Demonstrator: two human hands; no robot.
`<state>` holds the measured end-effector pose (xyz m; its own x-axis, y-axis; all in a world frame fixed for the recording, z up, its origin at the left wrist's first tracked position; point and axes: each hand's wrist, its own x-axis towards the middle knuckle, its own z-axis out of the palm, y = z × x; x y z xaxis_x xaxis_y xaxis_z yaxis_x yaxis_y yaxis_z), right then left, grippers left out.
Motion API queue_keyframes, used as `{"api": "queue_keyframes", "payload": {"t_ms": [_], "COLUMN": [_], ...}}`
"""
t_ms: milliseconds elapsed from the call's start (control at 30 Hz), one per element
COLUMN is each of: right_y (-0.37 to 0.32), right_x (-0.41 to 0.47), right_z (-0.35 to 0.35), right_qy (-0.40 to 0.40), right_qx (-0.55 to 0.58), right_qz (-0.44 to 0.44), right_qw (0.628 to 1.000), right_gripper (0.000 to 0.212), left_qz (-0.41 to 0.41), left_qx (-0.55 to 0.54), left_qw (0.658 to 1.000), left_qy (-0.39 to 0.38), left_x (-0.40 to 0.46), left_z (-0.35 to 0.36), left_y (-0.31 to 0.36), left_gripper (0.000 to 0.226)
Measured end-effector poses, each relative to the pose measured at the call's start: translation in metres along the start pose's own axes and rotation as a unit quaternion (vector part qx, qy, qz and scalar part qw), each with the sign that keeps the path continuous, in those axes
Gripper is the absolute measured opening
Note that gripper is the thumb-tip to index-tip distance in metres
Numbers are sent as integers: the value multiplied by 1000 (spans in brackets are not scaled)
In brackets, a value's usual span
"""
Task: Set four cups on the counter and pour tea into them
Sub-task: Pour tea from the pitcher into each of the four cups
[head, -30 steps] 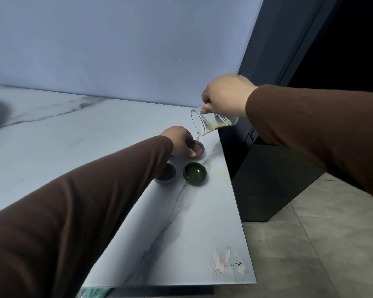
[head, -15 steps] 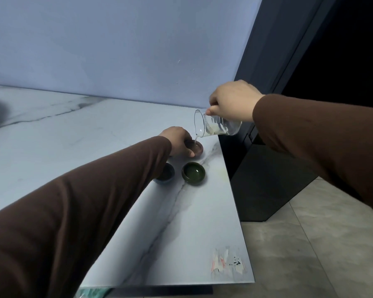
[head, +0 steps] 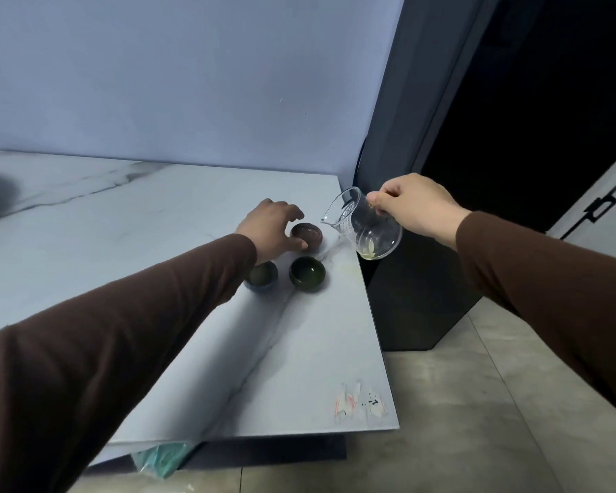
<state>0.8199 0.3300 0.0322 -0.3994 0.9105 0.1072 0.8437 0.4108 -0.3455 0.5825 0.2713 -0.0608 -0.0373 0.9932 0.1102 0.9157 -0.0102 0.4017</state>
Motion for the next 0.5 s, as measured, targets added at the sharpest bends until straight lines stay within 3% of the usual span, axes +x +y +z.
{"api": "queue_keyframes", "payload": {"t_ms": [100, 267, 500], "right_y": [-4, -15, -35], "right_x": [-10, -18, -21], "right_z": [-4, -3, -1], "right_qy": [-11, -29, -35], "right_qx": [-33, -102, -191], "right_qz": [-35, -96, -171], "right_qw": [999, 990, 966], "right_gripper": [38, 32, 37], "left_qz": [22, 2, -22], "left_qx": [30, 60, 28], "left_qw": [999, 995, 994], "left_qy": [-27, -81, -100], "left_x": [-21, -36, -38], "left_z": [3, 11, 16], "left_y": [7, 14, 18], "left_gripper": [51, 66, 62]}}
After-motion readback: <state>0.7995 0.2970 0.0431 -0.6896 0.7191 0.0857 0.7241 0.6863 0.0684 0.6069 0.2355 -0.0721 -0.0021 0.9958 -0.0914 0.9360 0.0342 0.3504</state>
